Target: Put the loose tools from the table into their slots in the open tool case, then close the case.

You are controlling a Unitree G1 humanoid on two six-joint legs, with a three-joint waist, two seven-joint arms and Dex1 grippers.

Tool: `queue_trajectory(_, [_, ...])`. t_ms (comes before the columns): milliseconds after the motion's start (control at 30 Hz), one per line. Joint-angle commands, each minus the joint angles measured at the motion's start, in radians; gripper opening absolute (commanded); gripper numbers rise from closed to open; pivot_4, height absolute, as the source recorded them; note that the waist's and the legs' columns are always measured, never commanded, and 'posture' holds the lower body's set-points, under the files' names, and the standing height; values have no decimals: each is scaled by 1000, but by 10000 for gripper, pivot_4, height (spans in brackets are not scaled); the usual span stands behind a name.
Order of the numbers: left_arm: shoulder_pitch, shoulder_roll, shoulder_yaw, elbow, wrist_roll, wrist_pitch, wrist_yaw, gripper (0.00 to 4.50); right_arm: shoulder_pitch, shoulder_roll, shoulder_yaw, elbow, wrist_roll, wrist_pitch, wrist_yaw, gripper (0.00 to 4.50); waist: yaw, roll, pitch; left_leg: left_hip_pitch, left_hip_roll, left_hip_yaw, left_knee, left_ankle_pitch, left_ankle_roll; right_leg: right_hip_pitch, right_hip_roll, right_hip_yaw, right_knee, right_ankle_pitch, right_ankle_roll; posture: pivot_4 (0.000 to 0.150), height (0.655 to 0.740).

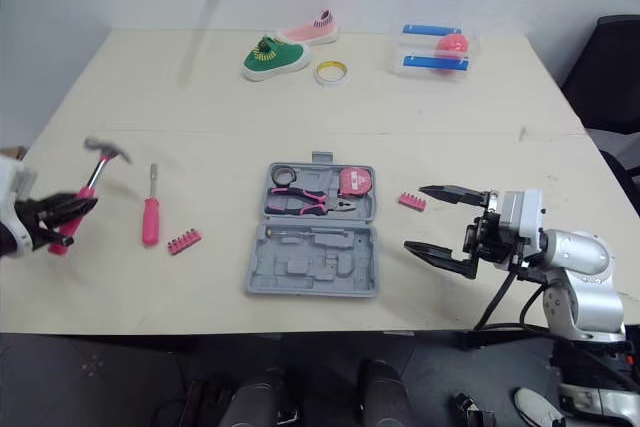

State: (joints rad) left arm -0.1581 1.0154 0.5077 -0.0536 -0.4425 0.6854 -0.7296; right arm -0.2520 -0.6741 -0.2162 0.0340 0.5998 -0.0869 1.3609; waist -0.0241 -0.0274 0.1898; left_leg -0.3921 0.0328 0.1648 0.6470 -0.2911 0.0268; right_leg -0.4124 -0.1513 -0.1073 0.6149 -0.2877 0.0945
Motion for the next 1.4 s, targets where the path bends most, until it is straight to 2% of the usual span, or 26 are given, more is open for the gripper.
queue_trajectory(33, [-52,-10,-47,-188,-105,-43,-116,5367,-6,-15,-27,3,27,12,15,45000,3,5,0,0,-2,0,-1,0,1,1,-1,0,-2,1,1,1500,7400])
queue_trajectory(67, [-67,-15,-65,-206,-120,-38,-127,5367,-6,-16,-27,3,29,17,16,45000,3,7,0,0,-2,0,-1,-1,1,1,-2,0,-3,1,1,1500,7400])
queue_trajectory(167, [-180,-48,-259,-253,-150,-47,-239,5367,-9,-27,-6,5,24,34,45,45000,1,7,1,0,0,1,-2,-1,1,1,2,0,-3,1,1,1500,7400])
queue_trajectory(233, [-235,-48,-360,-258,-121,-62,-296,5367,-14,-35,7,9,15,31,69,45000,0,7,1,-1,1,2,-1,0,0,1,5,-1,-2,0,1,1500,7400])
queue_trajectory(300, [-346,-102,-499,-233,-81,-66,-329,5367,-22,-21,9,5,12,13,66,45000,-4,7,1,0,2,6,0,3,5,0,8,-4,0,1,1,1500,7400])
queue_trajectory(400, [-463,-194,-633,-166,-31,-66,-350,5367,-4,-16,26,-15,-6,-2,73,45000,-1,7,1,1,1,7,3,4,8,0,13,-3,2,1,3,1500,7400])
queue_trajectory(533, [-576,-272,-799,-104,72,-73,-386,5367,34,-20,20,-47,-15,-5,46,45000,-1,7,1,1,1,7,4,4,9,0,13,-2,3,2,3,1500,7400])
queue_trajectory(633, [-623,-282,-900,-97,144,-85,-438,5367,72,-26,3,-76,-13,-8,23,45000,2,7,1,0,1,7,5,4,10,0,13,-2,3,2,3,1500,7400])
queue_trajectory(733, [-660,-316,-944,-65,211,-73,-407,5367,108,-30,-15,-98,-10,-18,8,45000,3,7,1,0,1,7,7,5,10,0,13,-2,3,2,3,1500,7400])
queue_trajectory(933, [-674,-361,-966,-75,193,70,-436,5367,171,-18,-45,-110,-19,-61,-14,45000,8,7,2,-1,2,6,10,4,11,0,12,-3,5,1,3,1500,7400])
queue_trajectory(1067, [-680,-365,-1014,-12,290,30,-410,5367,195,-2,-41,-91,-26,-106,-14,45000,14,7,2,-1,2,6,12,4,12,1,12,-3,6,1,3,1500,7400])
queue_trajectory(1400, [-691,-388,-1051,17,366,-1,-431,5367,210,14,-33,-37,-24,-173,19,45000,23,7,2,-1,2,4,14,3,12,2,6,-2,7,1,3,1500,7400])
